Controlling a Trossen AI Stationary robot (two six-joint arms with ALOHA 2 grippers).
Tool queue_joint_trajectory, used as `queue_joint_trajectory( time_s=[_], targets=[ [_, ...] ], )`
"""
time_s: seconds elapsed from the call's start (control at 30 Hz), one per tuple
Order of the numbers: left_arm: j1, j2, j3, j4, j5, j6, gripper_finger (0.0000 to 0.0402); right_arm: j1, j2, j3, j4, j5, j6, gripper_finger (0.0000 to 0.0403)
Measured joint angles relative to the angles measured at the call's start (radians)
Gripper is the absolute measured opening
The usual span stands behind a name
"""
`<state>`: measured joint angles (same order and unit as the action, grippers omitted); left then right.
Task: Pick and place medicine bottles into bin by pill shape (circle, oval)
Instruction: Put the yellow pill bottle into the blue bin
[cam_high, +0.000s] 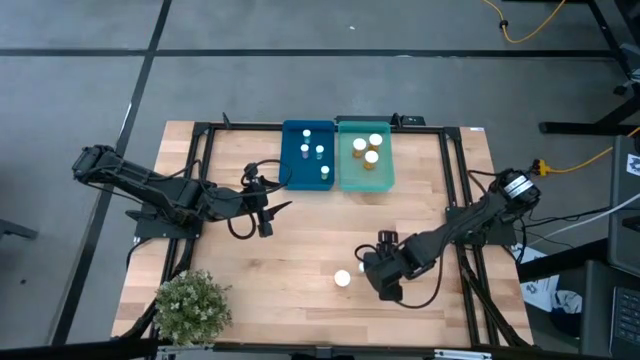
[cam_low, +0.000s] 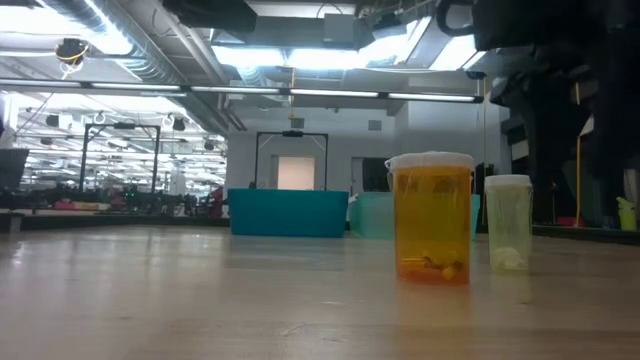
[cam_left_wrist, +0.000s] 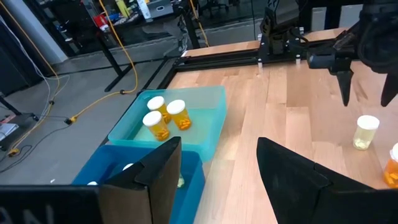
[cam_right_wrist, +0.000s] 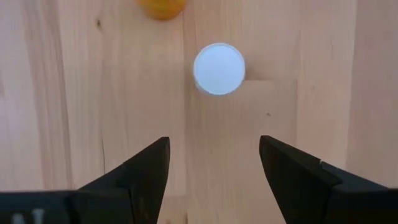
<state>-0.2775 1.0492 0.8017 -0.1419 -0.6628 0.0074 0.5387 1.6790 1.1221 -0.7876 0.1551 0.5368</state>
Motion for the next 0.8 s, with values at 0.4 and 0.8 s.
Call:
queue_joint_trajectory(
  time_s=[0.4,0.8],
  targets=[
    [0.0,0.0,0.0,0.0,0.0,0.0,0.0202,-0.054,0.062,0.0,0.119,0.0,-0.12,0.0249],
    [0.0,0.0,0.0,0.0,0.0,0.0,0.0202,-0.065,0.062,0.0,0.17,-0.001,-0.13,0.0225]
  ],
)
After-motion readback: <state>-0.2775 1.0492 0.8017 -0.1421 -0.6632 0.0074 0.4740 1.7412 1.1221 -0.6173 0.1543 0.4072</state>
